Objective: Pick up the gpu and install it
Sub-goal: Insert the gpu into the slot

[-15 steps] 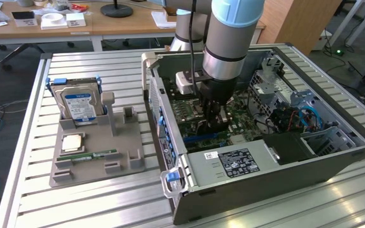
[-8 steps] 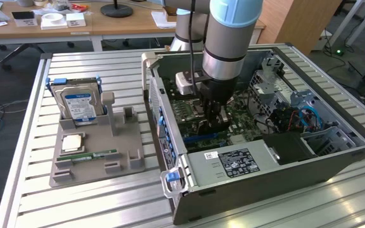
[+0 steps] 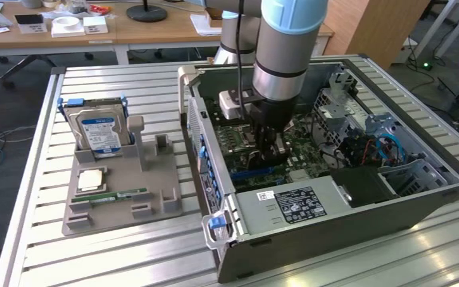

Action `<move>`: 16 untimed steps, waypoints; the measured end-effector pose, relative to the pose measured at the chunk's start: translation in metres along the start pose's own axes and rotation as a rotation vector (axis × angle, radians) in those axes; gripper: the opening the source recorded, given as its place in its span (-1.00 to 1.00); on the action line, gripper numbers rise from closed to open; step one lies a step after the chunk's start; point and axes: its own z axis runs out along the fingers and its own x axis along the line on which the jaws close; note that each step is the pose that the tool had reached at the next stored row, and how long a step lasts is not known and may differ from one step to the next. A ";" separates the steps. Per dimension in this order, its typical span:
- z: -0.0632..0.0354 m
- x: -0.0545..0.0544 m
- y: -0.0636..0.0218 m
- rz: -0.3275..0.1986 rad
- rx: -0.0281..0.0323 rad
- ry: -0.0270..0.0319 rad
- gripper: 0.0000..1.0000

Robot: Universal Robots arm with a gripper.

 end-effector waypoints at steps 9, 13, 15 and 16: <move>-0.0001 -0.001 0.0037 0.000 0.0008 0.0000 -0.48; -0.0001 -0.001 0.0050 0.000 0.0007 -0.0001 -0.48; 0.0001 -0.001 0.0052 0.000 0.0007 0.0001 -0.48; 0.0002 -0.001 0.0052 0.000 0.0006 0.0002 -0.48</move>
